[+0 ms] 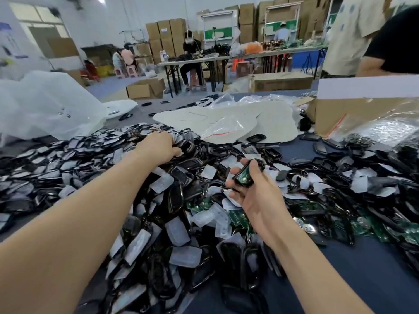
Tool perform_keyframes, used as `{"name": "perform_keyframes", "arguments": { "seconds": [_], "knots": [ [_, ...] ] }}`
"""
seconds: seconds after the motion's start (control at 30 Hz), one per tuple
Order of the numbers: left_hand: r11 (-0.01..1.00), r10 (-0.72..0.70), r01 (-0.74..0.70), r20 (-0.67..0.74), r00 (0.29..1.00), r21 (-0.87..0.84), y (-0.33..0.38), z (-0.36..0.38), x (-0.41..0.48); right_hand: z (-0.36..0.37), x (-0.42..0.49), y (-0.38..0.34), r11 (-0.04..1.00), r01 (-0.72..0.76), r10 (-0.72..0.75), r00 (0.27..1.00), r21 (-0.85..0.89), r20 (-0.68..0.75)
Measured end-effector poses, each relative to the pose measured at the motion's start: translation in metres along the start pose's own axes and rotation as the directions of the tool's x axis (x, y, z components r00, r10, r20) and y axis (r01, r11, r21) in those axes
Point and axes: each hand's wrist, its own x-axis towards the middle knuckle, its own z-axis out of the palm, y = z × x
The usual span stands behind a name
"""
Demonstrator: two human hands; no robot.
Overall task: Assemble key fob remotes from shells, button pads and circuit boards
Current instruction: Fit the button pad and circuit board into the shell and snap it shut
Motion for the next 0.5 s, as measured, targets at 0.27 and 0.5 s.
{"name": "perform_keyframes", "arguments": {
  "seconds": [0.27, 0.5],
  "knots": [
    [1.000, 0.014, -0.012, 0.149, 0.989, -0.015, -0.005, -0.008, -0.002, 0.001, -0.004, -0.001, 0.999, 0.025, -0.024, 1.000, -0.036, 0.016],
    [0.995, 0.096, -0.092, 0.092, 0.991, -0.047, -0.015, -0.009, -0.007, 0.001, -0.005, -0.004, 0.999, 0.035, -0.035, 0.999, -0.020, 0.010]
  ]
}}
